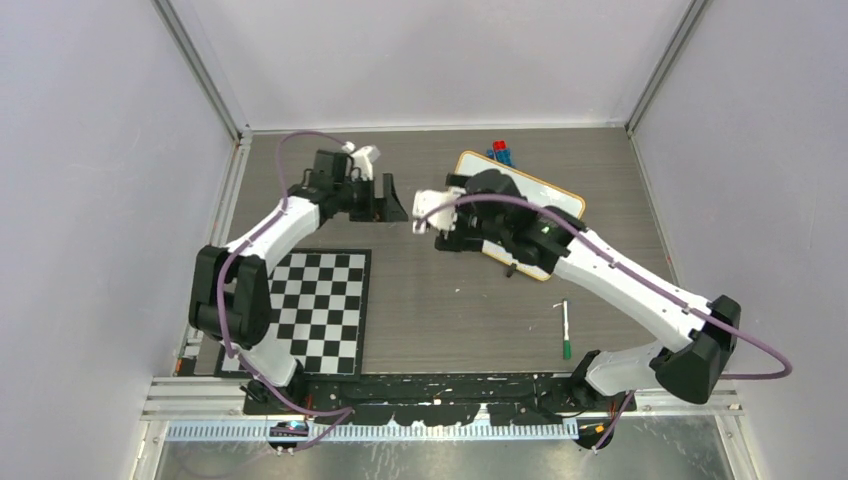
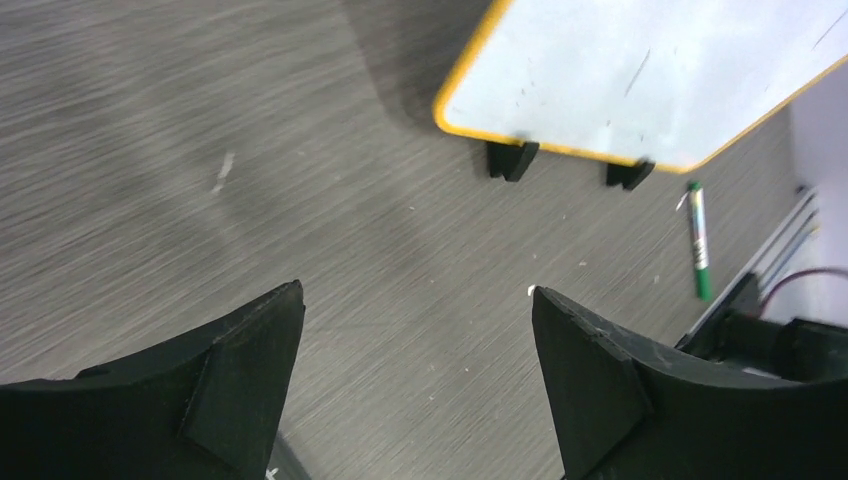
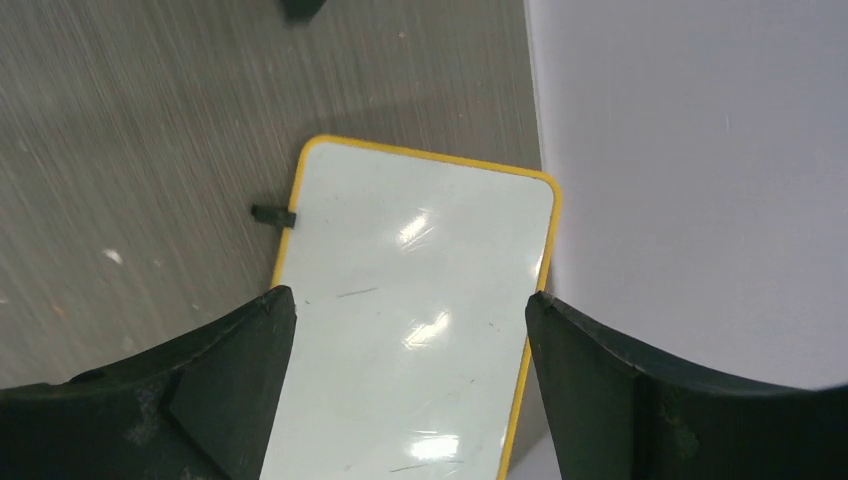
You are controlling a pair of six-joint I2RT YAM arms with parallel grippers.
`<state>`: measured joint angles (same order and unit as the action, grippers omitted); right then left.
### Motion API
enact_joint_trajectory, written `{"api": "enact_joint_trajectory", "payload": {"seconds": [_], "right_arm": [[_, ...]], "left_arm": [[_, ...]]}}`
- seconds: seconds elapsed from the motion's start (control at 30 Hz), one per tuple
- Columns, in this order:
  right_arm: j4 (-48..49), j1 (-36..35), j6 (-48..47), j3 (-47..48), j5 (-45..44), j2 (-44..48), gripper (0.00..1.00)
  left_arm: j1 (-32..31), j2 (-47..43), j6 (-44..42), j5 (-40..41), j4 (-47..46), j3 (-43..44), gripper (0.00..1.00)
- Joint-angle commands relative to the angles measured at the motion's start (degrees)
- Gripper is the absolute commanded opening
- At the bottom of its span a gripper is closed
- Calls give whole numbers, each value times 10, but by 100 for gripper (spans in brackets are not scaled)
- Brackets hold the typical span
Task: Write a sentence on the whiteboard
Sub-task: Move the whiteboard to the center of the board.
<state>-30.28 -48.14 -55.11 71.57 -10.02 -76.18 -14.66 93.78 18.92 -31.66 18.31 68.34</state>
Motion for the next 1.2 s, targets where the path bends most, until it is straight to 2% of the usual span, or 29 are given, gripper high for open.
{"api": "enact_joint_trajectory", "payload": {"seconds": [0.0,0.07,0.17,0.33,0.47,0.53,0.63,0.93,1.1,1.17], "right_arm": [[-152,21,318,119,-7,16,89],[-167,58,394,131,18,29,89],[-169,172,468,124,55,51,89],[-215,304,505,133,89,50,89],[-228,394,541,121,159,52,89],[-226,427,550,105,188,61,89],[-208,471,581,75,229,77,89],[-202,597,609,32,335,97,89],[-202,622,608,8,357,103,89],[-202,624,608,0,360,104,89]], "left_arm": [[-90,16,-58,77,-3,33,85],[-127,35,-74,100,2,44,84],[-167,64,-83,130,2,66,80],[-236,123,-88,204,-1,107,74],[-280,167,-70,284,-11,132,72],[-292,178,-60,311,-36,132,70],[-309,196,-58,353,-66,140,62],[-314,269,-42,410,-51,210,48],[-314,290,-11,449,-40,235,35],[-312,297,7,474,-29,249,24]]}}
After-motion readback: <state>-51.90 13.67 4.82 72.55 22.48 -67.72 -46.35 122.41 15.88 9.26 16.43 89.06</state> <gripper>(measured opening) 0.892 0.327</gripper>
